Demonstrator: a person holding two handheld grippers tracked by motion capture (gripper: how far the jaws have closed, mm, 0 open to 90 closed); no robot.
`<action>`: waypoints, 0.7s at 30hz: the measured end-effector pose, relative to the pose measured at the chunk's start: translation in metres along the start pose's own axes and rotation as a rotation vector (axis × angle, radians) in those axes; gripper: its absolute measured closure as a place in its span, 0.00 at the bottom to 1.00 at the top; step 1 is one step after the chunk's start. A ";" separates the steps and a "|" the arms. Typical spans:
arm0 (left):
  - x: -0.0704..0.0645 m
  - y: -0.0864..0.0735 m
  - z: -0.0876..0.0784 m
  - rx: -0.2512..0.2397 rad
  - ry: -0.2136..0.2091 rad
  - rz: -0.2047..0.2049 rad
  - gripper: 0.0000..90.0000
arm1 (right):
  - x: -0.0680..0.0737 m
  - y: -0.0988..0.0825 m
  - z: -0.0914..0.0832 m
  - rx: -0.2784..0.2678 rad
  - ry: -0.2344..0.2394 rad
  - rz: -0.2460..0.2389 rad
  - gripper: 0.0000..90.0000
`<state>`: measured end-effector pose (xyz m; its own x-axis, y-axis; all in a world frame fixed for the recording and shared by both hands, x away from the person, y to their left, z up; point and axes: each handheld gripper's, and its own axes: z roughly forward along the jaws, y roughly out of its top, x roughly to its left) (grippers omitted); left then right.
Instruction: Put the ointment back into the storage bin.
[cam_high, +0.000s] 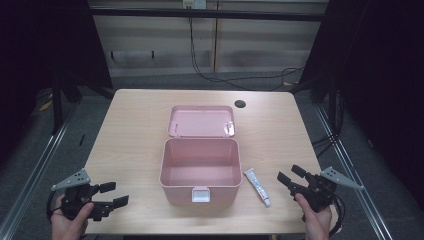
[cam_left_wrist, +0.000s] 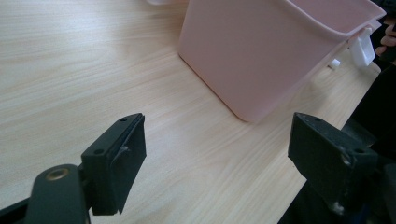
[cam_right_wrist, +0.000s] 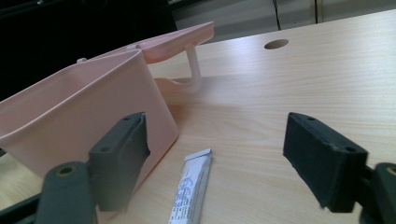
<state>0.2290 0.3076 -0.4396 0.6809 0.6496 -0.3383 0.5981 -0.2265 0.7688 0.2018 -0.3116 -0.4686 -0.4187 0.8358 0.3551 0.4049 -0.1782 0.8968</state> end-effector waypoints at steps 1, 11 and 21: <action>0.000 0.000 0.000 -0.001 0.000 0.001 0.21 | 0.000 0.000 0.000 0.002 0.009 0.001 0.28; 0.000 0.000 0.000 -0.001 0.000 0.002 0.21 | 0.006 0.008 0.000 0.069 -0.016 -0.070 0.37; -0.001 0.000 0.000 0.001 0.001 0.002 0.21 | 0.019 0.029 -0.003 0.284 -0.052 -0.104 0.42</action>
<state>0.2285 0.3068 -0.4397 0.6815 0.6499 -0.3364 0.5972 -0.2281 0.7690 0.2035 -0.3019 -0.4346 -0.4303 0.8689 0.2447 0.5761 0.0556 0.8155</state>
